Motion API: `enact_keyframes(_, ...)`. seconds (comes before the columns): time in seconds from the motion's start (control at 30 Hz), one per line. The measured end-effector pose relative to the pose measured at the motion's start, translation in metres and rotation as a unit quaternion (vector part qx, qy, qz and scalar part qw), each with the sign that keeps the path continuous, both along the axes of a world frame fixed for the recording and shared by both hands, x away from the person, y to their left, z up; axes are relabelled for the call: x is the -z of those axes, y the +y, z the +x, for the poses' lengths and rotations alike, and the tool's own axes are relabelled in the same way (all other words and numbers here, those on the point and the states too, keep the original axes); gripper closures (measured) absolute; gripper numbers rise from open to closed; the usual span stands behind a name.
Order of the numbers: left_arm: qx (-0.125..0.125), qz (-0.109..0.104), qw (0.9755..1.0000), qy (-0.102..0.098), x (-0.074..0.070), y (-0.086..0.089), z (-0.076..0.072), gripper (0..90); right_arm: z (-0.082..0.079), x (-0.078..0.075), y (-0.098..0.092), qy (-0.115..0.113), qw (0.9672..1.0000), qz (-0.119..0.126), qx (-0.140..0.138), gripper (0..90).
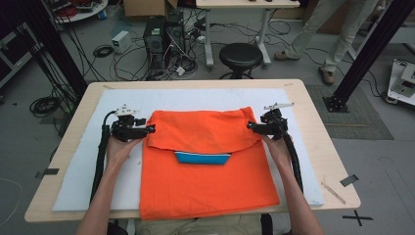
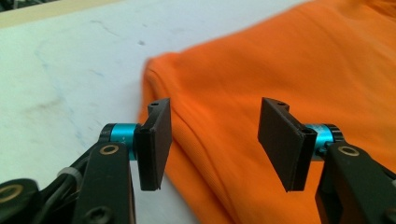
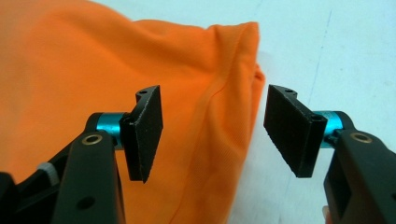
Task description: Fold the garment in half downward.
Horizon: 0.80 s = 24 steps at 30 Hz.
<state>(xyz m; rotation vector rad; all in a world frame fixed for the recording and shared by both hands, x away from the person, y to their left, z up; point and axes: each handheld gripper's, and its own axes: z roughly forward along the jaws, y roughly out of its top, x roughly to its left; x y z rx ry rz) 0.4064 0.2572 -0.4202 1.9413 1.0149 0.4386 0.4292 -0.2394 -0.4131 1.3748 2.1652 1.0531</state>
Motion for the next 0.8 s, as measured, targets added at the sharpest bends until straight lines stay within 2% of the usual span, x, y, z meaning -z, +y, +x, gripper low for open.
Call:
enact_keyframes(0.03,0.0,0.0,1.0,0.0,0.0,0.0,0.0,44.8,-0.006,0.0,0.0,-0.004,1.0,0.002,-0.003,38.2)
enact_keyframes(0.07,0.007,0.004,1.0,0.0,0.005,0.0,-0.013,44.9,-0.012,0.001,-0.001,-0.009,0.9999,0.005,-0.008,38.1)
enact_keyframes(0.1,0.014,0.003,0.9999,0.001,0.008,0.001,-0.019,45.1,-0.017,0.003,-0.002,-0.01,0.9998,0.009,-0.012,37.9)
enact_keyframes(0.13,0.014,0.003,0.9999,0.001,0.008,0.001,-0.019,45.6,-0.022,0.005,-0.003,-0.011,0.9998,0.012,-0.014,37.9)
enact_keyframes(0.17,0.015,0.009,0.9998,0.004,0.015,0.001,-0.027,45.7,-0.026,0.007,-0.004,-0.011,0.9997,0.013,-0.015,37.9)
enact_keyframes(0.2,0.016,0.025,0.9995,0.009,0.019,0.0,-0.028,45.7,-0.029,0.01,-0.005,-0.012,0.9997,0.012,-0.016,38.3)
enact_keyframes(0.23,0.016,0.025,0.9995,0.009,0.019,0.0,-0.028,45.7,-0.029,0.01,-0.005,-0.012,0.9997,0.012,-0.016,38.3)
enact_keyframes(0.27,0.017,0.034,0.9991,0.017,0.024,-0.001,-0.029,45.7,-0.035,0.015,-0.006,-0.015,0.9997,0.011,-0.014,38.4)
enact_keyframes(0.33,0.017,0.033,0.9991,0.02,0.026,-0.002,-0.029,45.7,-0.039,0.018,-0.008,-0.015,0.9997,0.015,-0.014,38.3)
enact_keyframes(0.47,0.015,0.043,0.9988,0.02,0.03,-0.006,-0.029,48.0,-0.046,0.02,-0.013,-0.026,0.9989,0.039,-0.008,38.4)
enact_keyframes(0.57,0.017,0.037,0.9989,0.022,0.029,-0.006,-0.029,52.7,-0.049,0.021,-0.014,-0.025,0.9988,0.04,-0.012,38.4)
enact_keyframes(0.67,0.011,0.048,0.9986,0.02,0.029,-0.01,-0.03,59.6,-0.051,0.023,-0.015,-0.02,0.9993,0.031,-0.007,38.4)
enact_keyframes(0.8,0.016,0.042,0.9988,0.021,0.028,-0.012,-0.031,73.7,-0.055,0.021,-0.018,-0.025,0.999,0.037,-0.012,40.2)
